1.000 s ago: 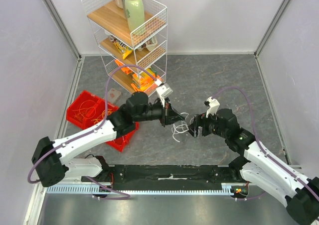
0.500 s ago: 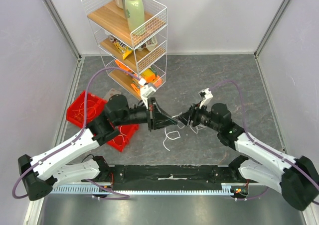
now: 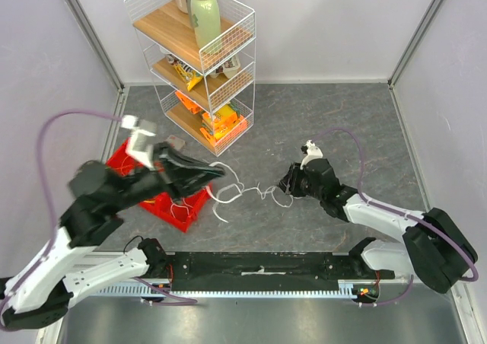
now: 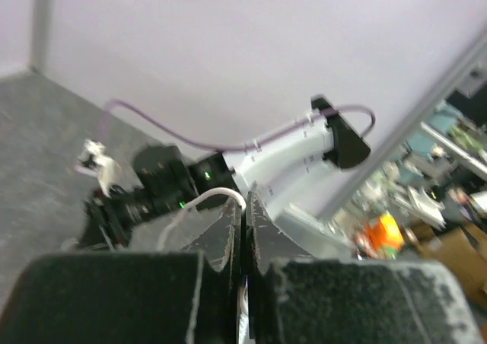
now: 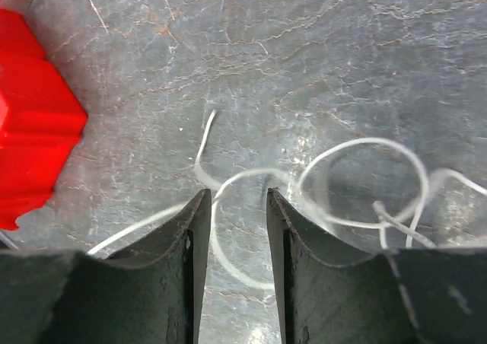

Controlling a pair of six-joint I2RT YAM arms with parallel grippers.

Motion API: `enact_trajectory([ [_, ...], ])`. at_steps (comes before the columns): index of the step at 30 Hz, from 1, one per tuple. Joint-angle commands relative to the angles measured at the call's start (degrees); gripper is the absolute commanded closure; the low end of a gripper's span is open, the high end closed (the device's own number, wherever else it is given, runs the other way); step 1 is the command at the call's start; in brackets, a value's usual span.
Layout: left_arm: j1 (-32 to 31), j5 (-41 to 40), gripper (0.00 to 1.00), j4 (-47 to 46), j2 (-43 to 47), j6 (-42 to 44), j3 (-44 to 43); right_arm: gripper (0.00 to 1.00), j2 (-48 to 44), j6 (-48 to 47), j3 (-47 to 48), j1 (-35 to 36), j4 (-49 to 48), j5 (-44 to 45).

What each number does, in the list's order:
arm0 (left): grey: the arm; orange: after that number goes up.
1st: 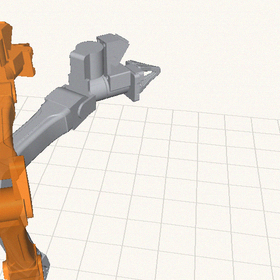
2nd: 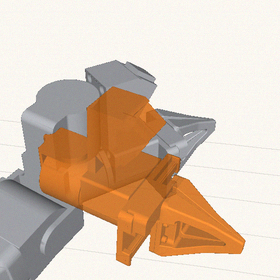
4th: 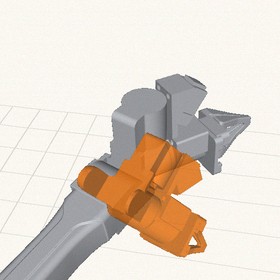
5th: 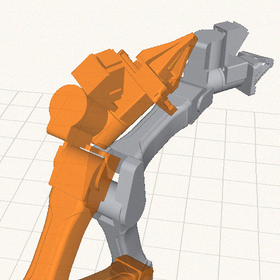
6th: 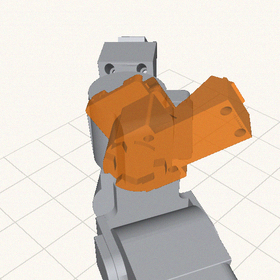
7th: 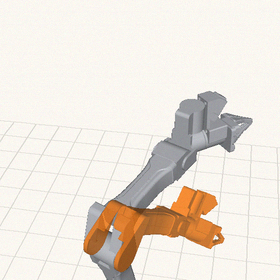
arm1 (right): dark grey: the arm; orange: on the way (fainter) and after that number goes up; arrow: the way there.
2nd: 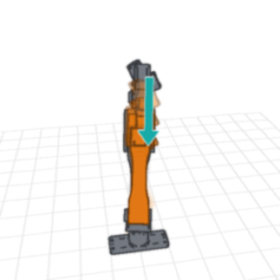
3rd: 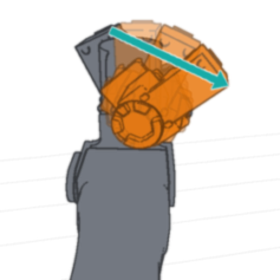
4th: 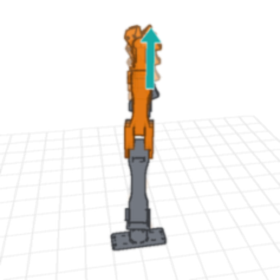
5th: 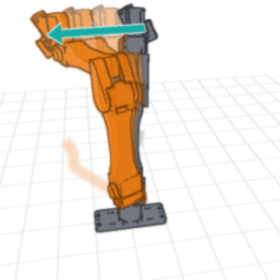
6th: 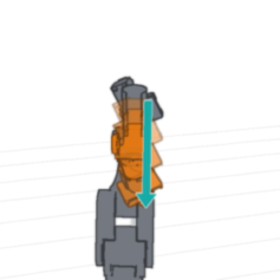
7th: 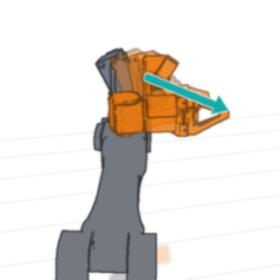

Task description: Untangle the cables

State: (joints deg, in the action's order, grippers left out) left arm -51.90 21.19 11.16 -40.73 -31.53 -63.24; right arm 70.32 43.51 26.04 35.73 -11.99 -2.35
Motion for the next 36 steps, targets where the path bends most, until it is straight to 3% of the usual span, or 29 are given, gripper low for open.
enact_trajectory([
  [1,-0.2,-16.2,0.98,12.5,4.2,7.2,-6.3,0.58,-3.3,-4.9,-0.6,-0.1,3.8,3.5],
  [5,-0.1,-24.3,0.98,17.1,6.3,9.4,-8.0,0.56,-4.4,-5.5,-1.9,-0.1,3.1,2.5],
  [9,-0.1,-29.7,0.98,20.6,7.4,10.5,-11.5,0.42,-2.9,-6.2,-1.5,-0.1,2.3,-0.6],
  [14,-0.1,-26.4,0.98,16.7,9.0,9.5,-11.7,0.26,0.7,-9.6,0.0,0.6,-0.8,-7.9],
  [20,-0.1,-22.7,0.98,15.7,9.3,7.4,-11.6,0.18,4.8,-11.3,5.6,7.2,8.8,4.5],
  [24,-0.1,-24.1,0.98,15.7,9.7,9.3,-13.6,0.29,7.6,-7.9,5.7,10.7,11.9,13.8],
  [31,-0.1,-26.3,0.98,19.9,6.2,18.2,-30.3,0.47,6.5,0.1,3.1,11.5,17.7,27.6],
  [36,0.0,-29.2,0.98,21.0,4.1,23.0,-39.6,0.75,1.3,3.8,1.1,6.9,20.2,32.3],
])
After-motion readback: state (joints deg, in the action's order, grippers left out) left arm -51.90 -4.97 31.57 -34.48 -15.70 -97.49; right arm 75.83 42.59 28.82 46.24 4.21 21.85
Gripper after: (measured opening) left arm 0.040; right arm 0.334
